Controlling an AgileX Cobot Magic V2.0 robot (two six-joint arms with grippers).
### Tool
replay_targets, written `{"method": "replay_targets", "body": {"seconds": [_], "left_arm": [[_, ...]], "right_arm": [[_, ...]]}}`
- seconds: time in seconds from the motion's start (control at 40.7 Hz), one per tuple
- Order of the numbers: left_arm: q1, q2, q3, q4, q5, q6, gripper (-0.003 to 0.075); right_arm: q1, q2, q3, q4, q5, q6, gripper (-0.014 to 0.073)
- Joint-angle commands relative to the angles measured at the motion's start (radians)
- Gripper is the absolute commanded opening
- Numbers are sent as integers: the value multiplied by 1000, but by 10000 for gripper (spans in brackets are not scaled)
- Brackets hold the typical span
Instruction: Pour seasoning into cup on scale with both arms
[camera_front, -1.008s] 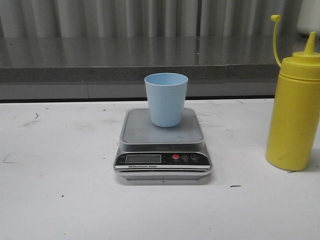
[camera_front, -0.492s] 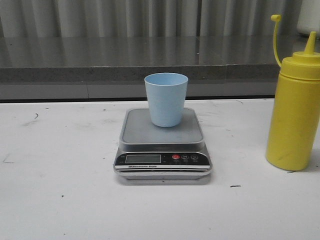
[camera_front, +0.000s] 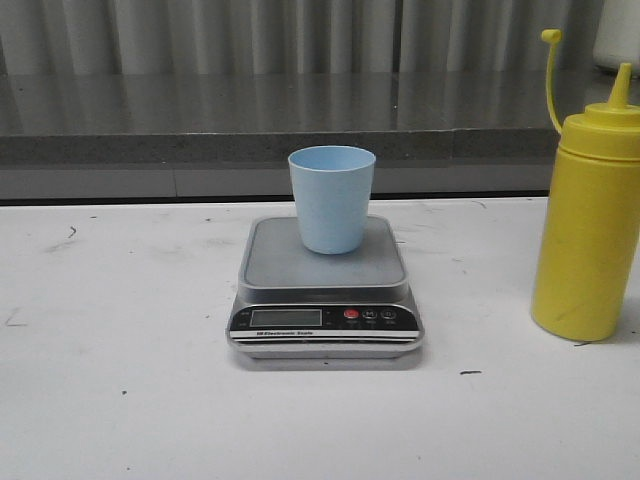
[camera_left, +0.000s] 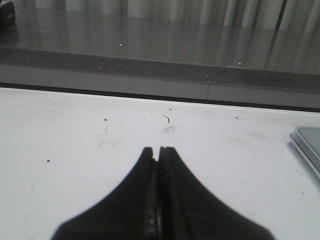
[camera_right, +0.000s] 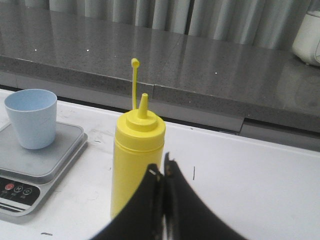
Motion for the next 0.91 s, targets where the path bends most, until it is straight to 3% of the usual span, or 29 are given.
{"method": "replay_targets", "body": {"seconds": [0.0,0.565,0.762,0.885], "left_arm": [[1,-15,24,-9,-85,-9,-20],[1,-15,24,-9,-85,-9,-20],[1,-15,24,-9,-85,-9,-20],[1,-15,24,-9,-85,-9,-20]], "right_arm": [[-5,9,-37,-10,-82,-10,-70],[-5,9,-26,-16,-90,-10,-70],[-10,4,84,-10,-190,-10,-70],[-73,-50,172,1,-244,-9,-70]]}}
